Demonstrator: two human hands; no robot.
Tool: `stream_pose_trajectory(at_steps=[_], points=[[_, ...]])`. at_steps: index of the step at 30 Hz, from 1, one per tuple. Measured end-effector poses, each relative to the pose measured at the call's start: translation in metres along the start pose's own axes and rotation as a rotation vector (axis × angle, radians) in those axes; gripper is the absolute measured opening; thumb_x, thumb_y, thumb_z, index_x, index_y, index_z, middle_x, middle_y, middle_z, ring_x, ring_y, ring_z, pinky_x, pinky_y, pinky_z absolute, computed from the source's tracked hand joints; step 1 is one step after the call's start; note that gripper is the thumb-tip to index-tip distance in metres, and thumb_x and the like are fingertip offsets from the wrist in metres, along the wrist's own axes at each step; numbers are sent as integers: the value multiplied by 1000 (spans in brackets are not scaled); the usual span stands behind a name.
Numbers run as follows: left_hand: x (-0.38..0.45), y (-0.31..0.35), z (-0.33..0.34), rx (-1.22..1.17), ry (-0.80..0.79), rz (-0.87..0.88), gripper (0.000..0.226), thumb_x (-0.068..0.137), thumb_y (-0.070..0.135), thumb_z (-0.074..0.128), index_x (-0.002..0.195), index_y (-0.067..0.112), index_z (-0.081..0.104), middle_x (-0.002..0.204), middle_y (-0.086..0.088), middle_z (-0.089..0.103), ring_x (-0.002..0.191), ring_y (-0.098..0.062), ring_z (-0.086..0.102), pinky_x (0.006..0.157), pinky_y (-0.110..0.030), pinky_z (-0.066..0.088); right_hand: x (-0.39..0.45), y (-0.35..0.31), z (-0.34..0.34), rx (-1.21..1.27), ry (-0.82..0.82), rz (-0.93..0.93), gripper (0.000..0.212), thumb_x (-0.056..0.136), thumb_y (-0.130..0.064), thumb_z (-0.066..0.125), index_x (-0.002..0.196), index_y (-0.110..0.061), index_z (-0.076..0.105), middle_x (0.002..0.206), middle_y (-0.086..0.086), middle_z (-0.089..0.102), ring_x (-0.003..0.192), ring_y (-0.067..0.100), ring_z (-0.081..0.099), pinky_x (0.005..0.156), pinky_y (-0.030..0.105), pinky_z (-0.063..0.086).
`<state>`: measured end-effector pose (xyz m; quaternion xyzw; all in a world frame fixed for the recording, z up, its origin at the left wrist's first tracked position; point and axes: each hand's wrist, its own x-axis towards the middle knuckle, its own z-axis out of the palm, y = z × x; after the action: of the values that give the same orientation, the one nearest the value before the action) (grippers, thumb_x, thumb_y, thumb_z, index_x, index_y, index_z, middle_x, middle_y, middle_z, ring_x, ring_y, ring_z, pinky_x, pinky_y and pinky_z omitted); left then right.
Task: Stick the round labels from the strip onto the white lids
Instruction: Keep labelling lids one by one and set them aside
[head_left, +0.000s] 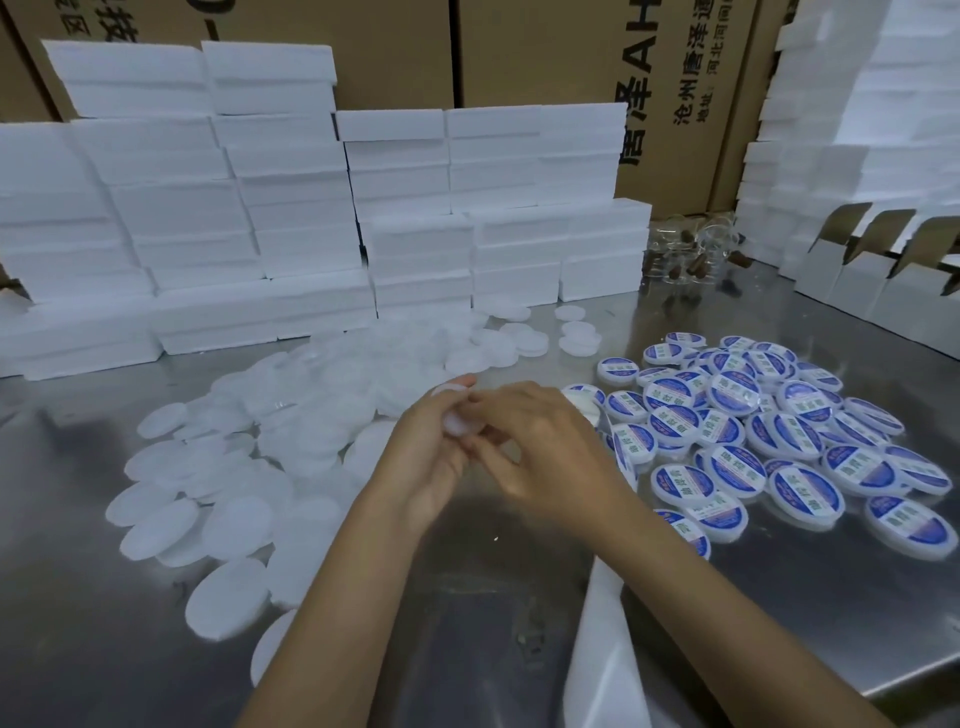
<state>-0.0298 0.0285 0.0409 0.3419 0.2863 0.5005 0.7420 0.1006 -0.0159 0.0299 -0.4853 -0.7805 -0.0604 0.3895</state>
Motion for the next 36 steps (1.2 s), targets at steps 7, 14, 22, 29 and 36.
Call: stream_pose_trajectory(at_steps=[7,14,22,29,36], points=[[2,-19,5,254,59,27,10,99,-4,54,108,-1,57,93,-19,77,81,-31,76,64,-32,61,-36,67,-44,101,146,647,34,90,-14,60,122,-24,64,123,-5,64,122,18,52,104,40,43],[-2,-46,24,496,63,22,11,91,-4,66,92,5,60,95,-26,74,71,-25,73,64,-32,63,-49,70,-42,92,-80,722,48,83,-32,69,128,-29,54,120,-14,68,118,15,57,109,44,37],[7,-58,19,912,198,136,18,79,28,84,80,20,68,75,10,70,75,-11,66,70,-27,53,-52,61,-35,21,-79,660,48,83,-47,71,126,-30,55,112,-15,68,113,12,60,105,46,41],[9,-61,16,825,143,59,10,83,14,78,91,15,71,94,-2,75,83,-14,71,73,-25,55,-55,53,-26,2,-88,598,42,83,-53,68,116,-29,59,110,-14,65,109,9,57,105,42,40],[8,-57,12,694,153,32,6,85,11,77,85,8,72,73,1,75,63,-7,71,53,-18,51,-59,47,-17,-44,-35,518,22,84,-51,67,89,-32,57,89,-18,59,93,6,52,90,30,31]])
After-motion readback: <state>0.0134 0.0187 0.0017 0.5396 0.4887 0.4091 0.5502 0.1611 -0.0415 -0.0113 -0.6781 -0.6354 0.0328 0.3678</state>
